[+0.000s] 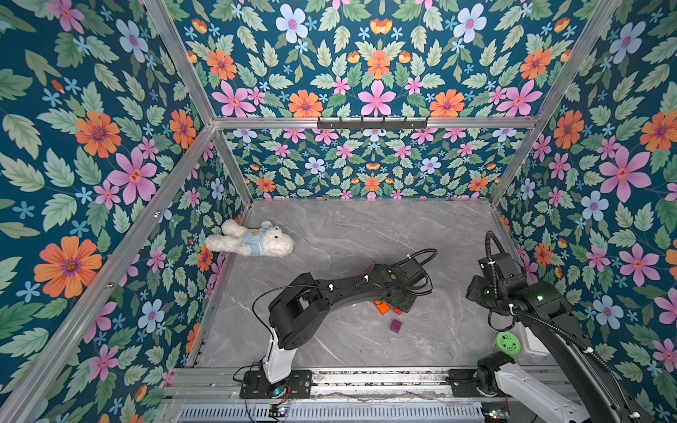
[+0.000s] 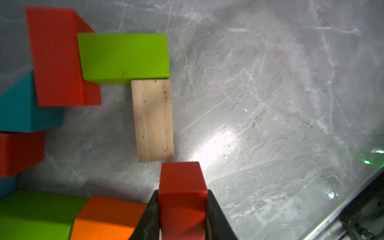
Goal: Assemble a heart with building blocks
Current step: Assemble the building block at the center of the board.
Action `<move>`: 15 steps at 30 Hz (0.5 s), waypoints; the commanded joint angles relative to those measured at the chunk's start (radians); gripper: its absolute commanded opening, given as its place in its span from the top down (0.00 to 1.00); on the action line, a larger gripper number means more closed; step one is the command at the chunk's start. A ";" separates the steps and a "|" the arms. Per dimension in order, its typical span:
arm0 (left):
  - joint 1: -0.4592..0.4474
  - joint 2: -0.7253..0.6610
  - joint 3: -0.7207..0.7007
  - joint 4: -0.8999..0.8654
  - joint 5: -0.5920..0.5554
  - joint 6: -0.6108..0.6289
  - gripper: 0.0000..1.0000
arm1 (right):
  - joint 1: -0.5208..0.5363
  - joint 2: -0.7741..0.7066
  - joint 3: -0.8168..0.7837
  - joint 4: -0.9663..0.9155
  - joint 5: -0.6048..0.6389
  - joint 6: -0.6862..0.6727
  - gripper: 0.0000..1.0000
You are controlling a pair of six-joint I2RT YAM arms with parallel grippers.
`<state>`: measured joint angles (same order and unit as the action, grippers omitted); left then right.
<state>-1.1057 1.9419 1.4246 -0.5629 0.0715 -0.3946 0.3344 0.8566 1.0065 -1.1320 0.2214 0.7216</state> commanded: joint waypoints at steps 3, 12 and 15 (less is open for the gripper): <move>-0.004 -0.006 -0.022 0.034 0.013 -0.013 0.73 | 0.001 0.002 0.003 -0.009 0.019 0.002 0.42; -0.005 0.029 -0.031 0.047 -0.031 -0.045 0.54 | 0.000 -0.004 0.007 -0.014 0.017 -0.001 0.42; -0.004 0.026 -0.034 0.047 -0.028 -0.049 0.54 | 0.001 -0.004 0.006 -0.012 0.015 -0.001 0.42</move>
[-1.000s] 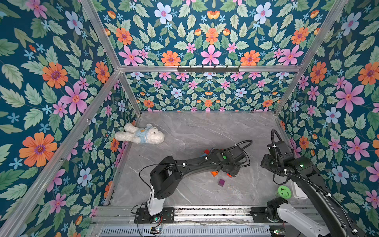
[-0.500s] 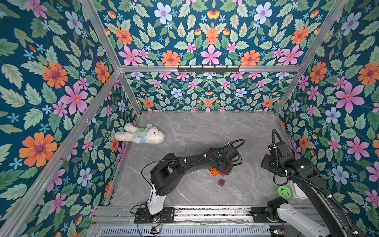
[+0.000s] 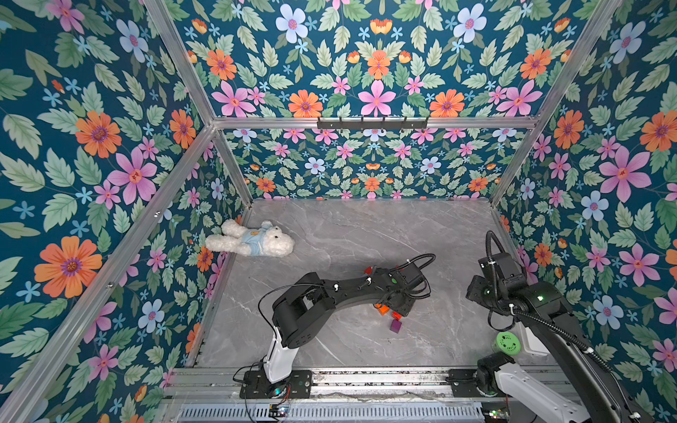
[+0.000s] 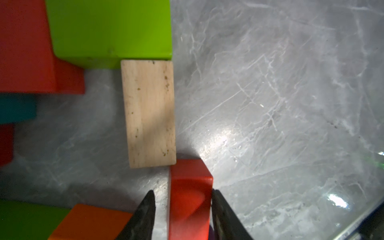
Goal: Assemble a heart with building blocks
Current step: Assemble the building block at the center of the board.
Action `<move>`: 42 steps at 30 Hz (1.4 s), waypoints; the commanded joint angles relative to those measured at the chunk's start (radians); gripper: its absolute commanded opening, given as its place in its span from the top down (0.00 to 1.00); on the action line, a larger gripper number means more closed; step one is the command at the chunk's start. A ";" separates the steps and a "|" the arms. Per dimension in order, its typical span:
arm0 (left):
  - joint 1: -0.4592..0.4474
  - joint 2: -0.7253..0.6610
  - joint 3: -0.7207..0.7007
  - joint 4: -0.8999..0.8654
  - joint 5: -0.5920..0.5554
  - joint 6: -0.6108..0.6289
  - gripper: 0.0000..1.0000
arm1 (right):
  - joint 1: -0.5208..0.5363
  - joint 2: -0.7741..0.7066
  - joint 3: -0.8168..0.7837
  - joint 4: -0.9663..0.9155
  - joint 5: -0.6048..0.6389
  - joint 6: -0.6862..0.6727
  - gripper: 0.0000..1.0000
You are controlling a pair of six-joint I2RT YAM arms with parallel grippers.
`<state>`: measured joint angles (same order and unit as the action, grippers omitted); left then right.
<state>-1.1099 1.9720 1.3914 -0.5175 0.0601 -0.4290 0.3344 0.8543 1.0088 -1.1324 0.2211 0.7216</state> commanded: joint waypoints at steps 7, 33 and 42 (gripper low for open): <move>-0.012 -0.006 -0.004 -0.008 0.001 -0.017 0.55 | 0.000 0.002 0.004 -0.010 0.015 -0.002 0.42; -0.012 0.019 -0.008 -0.004 -0.075 -0.051 0.70 | 0.001 0.000 0.000 -0.004 0.012 -0.005 0.43; -0.009 0.006 -0.022 -0.010 -0.076 -0.042 0.72 | 0.001 0.004 -0.003 -0.001 0.012 -0.005 0.44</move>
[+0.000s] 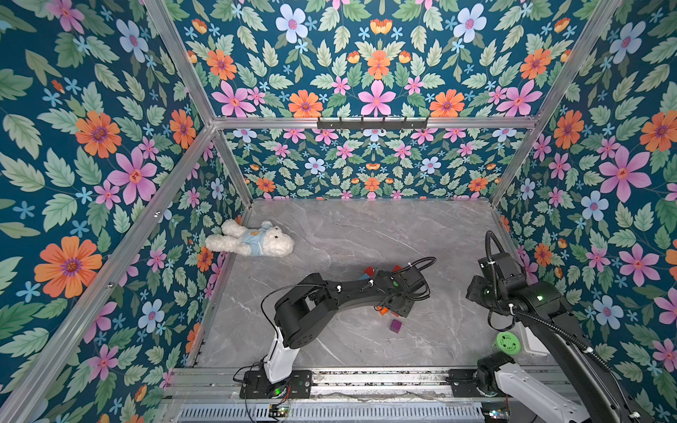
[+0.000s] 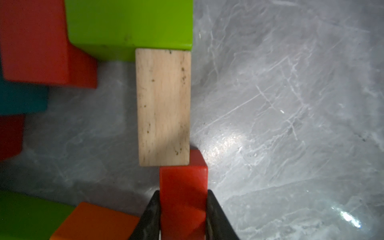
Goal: Assemble a heart with building blocks
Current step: Assemble the building block at the center of the board.
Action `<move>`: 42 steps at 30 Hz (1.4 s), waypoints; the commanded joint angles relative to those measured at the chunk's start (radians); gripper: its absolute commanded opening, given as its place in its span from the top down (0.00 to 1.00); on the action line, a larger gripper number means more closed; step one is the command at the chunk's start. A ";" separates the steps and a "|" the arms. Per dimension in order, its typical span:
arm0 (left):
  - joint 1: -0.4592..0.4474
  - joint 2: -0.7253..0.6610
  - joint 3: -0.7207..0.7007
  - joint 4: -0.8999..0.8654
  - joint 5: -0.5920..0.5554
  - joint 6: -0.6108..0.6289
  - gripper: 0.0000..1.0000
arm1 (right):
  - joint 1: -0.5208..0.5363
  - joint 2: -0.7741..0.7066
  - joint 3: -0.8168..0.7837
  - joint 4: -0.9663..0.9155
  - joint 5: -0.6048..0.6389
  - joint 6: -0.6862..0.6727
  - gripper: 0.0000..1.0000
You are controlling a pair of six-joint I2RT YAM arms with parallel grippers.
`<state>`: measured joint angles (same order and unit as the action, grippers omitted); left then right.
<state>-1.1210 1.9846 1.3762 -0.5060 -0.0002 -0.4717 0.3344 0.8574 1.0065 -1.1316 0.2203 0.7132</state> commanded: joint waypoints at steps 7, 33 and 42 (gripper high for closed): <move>0.003 -0.021 -0.030 -0.020 -0.015 -0.002 0.73 | 0.001 -0.003 0.000 -0.003 0.012 0.003 0.44; 0.013 -0.017 -0.026 -0.009 -0.042 0.006 0.55 | 0.000 0.002 0.003 -0.007 0.009 0.001 0.44; 0.013 -0.036 -0.005 0.016 -0.030 0.007 0.46 | 0.010 0.014 0.015 -0.011 -0.047 -0.029 0.42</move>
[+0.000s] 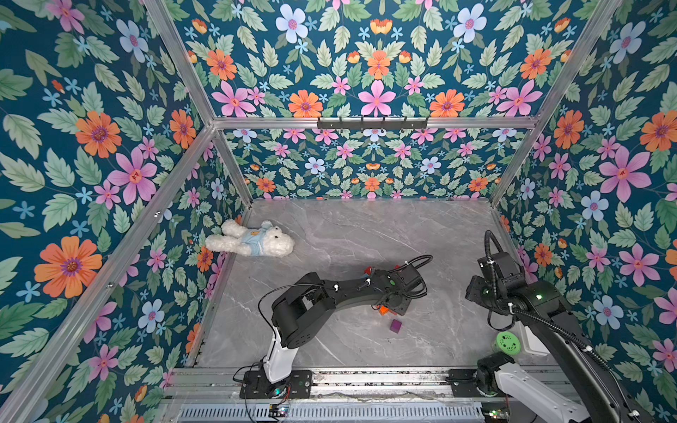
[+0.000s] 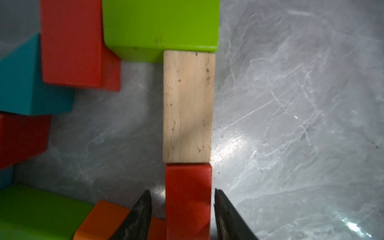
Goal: Assemble a heart with building blocks
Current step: Assemble the building block at the center of the board.
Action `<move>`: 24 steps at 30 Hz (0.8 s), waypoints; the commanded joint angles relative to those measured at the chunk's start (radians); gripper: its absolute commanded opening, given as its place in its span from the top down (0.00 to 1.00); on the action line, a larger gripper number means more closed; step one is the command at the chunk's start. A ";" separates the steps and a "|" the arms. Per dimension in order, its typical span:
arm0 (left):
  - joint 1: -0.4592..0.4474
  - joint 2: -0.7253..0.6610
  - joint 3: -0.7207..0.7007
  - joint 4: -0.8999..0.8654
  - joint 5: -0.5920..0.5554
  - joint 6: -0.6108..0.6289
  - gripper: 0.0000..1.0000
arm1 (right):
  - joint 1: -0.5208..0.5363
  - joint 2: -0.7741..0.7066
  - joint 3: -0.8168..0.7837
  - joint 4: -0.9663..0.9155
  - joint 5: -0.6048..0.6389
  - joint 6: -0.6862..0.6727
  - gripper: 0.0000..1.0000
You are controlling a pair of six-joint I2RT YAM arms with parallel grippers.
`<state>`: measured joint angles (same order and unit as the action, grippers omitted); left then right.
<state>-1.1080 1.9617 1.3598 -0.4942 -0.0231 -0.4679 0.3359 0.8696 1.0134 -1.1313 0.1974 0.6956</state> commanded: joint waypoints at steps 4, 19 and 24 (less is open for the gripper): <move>0.001 -0.048 0.029 0.002 -0.011 -0.003 0.43 | 0.140 -0.002 0.008 -0.042 0.017 0.039 0.40; 0.313 -0.594 -0.443 0.071 -0.076 -0.264 0.47 | 0.658 0.397 -0.186 0.396 -0.190 0.250 0.48; 0.393 -0.655 -0.566 0.125 -0.003 -0.302 0.51 | 0.658 0.556 -0.118 0.430 -0.231 0.255 0.55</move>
<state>-0.7334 1.3231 0.8253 -0.4244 -0.0738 -0.7204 0.9928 1.3777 0.8692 -0.7441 -0.0086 0.9173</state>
